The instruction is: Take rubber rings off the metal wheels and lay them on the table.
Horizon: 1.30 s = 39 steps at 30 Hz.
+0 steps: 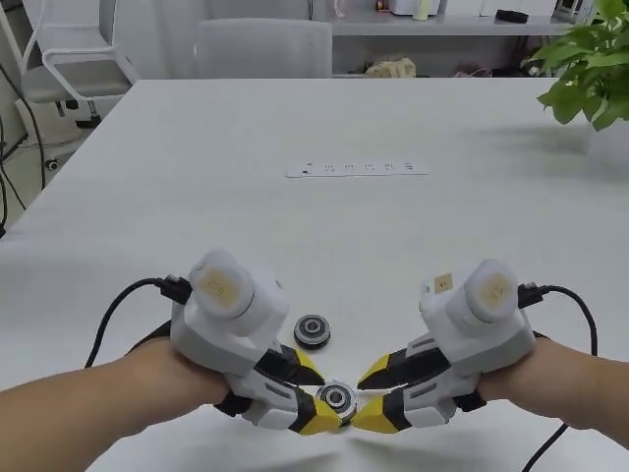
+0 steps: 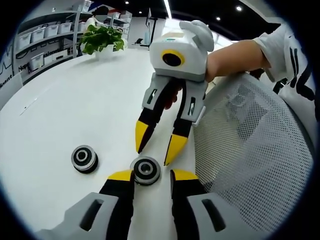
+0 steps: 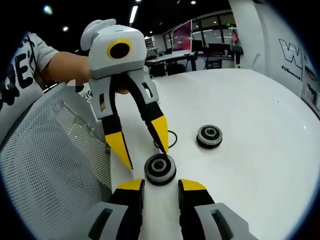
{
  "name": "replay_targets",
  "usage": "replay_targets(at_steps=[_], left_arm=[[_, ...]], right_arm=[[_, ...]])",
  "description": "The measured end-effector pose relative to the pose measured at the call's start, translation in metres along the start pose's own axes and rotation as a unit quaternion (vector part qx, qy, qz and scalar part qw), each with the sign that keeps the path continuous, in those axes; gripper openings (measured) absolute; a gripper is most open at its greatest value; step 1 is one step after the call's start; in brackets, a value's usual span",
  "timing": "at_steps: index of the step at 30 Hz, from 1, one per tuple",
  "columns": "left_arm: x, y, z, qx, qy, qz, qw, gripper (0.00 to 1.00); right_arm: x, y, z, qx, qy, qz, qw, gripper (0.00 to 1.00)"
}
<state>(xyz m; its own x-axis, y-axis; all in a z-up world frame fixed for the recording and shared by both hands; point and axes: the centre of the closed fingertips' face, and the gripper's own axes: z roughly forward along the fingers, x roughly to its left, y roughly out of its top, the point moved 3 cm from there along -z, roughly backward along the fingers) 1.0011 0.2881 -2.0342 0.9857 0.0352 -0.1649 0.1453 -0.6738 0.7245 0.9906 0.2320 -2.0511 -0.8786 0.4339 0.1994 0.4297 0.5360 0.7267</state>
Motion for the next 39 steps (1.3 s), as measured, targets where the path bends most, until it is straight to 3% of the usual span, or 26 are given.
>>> replay_targets(at_steps=[12,20,24,30,39], left_arm=[[0.003,0.002,0.006,0.003,0.004,0.006,1.0000,0.19],[0.002,0.002,0.008,0.010,0.014,0.034,0.9993,0.16],[0.004,0.003,0.008,0.009,0.025,0.038,0.9989,0.13],[0.003,0.003,0.010,0.012,0.044,0.067,0.9967,0.11],[0.004,0.004,0.012,0.019,0.053,0.079,0.9953,0.09]], right_arm=[[0.000,-0.001,0.001,0.003,0.002,-0.002,1.0000,0.25],[0.000,0.000,0.001,0.001,0.001,0.000,1.0000,0.24],[0.000,-0.001,0.002,0.001,0.002,0.000,1.0000,0.24],[0.000,-0.001,0.002,0.002,0.002,0.000,1.0000,0.24],[0.000,-0.001,0.003,0.004,0.002,-0.001,1.0000,0.24]])
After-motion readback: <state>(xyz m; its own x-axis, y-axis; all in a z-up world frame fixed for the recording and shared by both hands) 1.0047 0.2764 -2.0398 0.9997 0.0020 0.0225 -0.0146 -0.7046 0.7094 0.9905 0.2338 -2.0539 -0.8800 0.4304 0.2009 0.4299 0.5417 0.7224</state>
